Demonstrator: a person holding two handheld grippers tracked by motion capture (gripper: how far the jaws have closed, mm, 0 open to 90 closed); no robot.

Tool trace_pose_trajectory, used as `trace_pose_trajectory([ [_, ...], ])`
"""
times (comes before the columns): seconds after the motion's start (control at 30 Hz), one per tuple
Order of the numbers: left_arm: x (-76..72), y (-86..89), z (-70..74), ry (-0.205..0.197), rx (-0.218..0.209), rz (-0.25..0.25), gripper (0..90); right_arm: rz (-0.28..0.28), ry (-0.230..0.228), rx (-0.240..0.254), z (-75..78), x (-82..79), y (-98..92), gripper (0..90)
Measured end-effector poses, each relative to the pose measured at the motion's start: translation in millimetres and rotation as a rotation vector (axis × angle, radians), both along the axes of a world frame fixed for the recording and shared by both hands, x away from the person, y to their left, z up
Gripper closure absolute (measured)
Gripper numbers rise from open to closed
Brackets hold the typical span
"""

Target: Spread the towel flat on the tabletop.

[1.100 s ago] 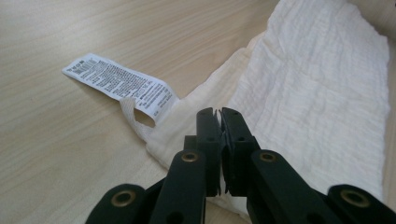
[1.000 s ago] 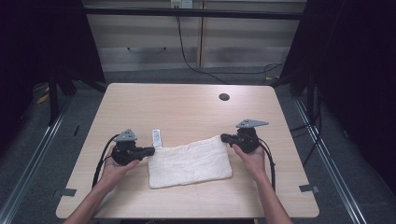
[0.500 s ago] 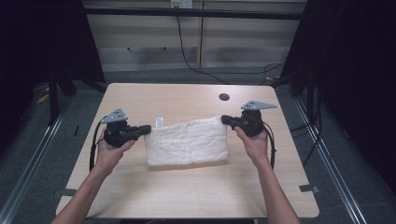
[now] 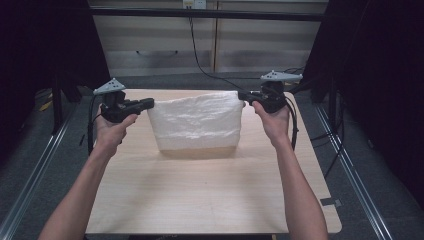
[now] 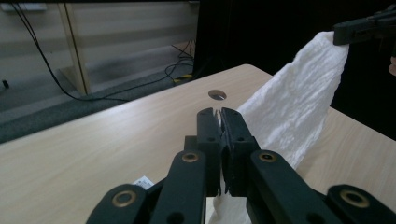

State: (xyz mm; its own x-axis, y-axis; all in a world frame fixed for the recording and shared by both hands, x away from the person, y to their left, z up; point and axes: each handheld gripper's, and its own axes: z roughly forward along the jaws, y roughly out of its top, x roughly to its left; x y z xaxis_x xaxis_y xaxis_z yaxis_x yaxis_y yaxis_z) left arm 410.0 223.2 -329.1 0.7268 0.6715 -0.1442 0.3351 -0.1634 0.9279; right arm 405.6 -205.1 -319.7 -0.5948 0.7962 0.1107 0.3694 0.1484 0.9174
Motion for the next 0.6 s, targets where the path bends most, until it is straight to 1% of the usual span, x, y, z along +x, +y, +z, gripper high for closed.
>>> trace_pose_trajectory([
  [0.03, 0.0, 0.0, 0.0, 0.000, 0.000, 0.000, 87.2, -0.005, -0.004, 0.003, 3.2, 0.8, 0.1, 87.8],
  [0.07, -1.4, -0.6, 6.5, -0.017, -0.012, 0.000, 87.2, -0.008, -0.015, 0.012, 6.9, 1.5, -0.2, 87.8],
  [0.13, -4.8, -1.3, 7.9, -0.030, 0.002, -0.006, 87.2, -0.008, -0.026, 0.037, 11.9, -0.1, -1.6, 87.9],
  [0.17, -7.8, -1.2, 7.3, -0.036, 0.009, -0.013, 87.2, -0.002, -0.026, 0.039, 12.0, -1.7, -1.6, 87.9],
  [0.2, -12.1, -0.5, 5.2, -0.044, 0.020, -0.022, 87.2, 0.002, -0.028, 0.027, 10.9, -4.7, -1.0, 87.9],
  [0.23, -15.8, 0.8, 2.3, -0.045, 0.021, -0.033, 87.2, 0.012, -0.024, 0.017, 7.3, -9.4, -0.4, 87.8],
  [0.3, -21.5, 2.5, -3.0, -0.045, 0.049, -0.043, 87.2, 0.021, -0.019, -0.001, 0.1, -17.5, -0.3, 87.9],
  [0.37, -28.3, 4.4, -10.2, -0.037, 0.053, -0.058, 87.2, 0.046, -0.007, -0.001, -9.5, -27.8, -0.4, 87.9],
  [0.47, -39.5, 4.5, -24.2, -0.025, 0.055, -0.076, 87.2, 0.069, 0.011, -0.018, -24.3, -43.4, -1.7, 87.9],
  [0.53, -44.6, 3.7, -31.1, -0.017, 0.048, -0.085, 87.2, 0.071, 0.025, -0.024, -32.5, -50.0, -3.9, 87.9],
  [0.57, -44.6, 3.7, -31.1, -0.017, 0.048, -0.085, 87.2, 0.071, 0.025, -0.024, -32.5, -50.0, -3.9, 87.9],
  [0.6, -51.0, 1.0, -38.2, -0.007, 0.052, -0.098, 87.2, 0.076, 0.035, -0.013, -39.3, -54.2, -6.9, 87.8],
])
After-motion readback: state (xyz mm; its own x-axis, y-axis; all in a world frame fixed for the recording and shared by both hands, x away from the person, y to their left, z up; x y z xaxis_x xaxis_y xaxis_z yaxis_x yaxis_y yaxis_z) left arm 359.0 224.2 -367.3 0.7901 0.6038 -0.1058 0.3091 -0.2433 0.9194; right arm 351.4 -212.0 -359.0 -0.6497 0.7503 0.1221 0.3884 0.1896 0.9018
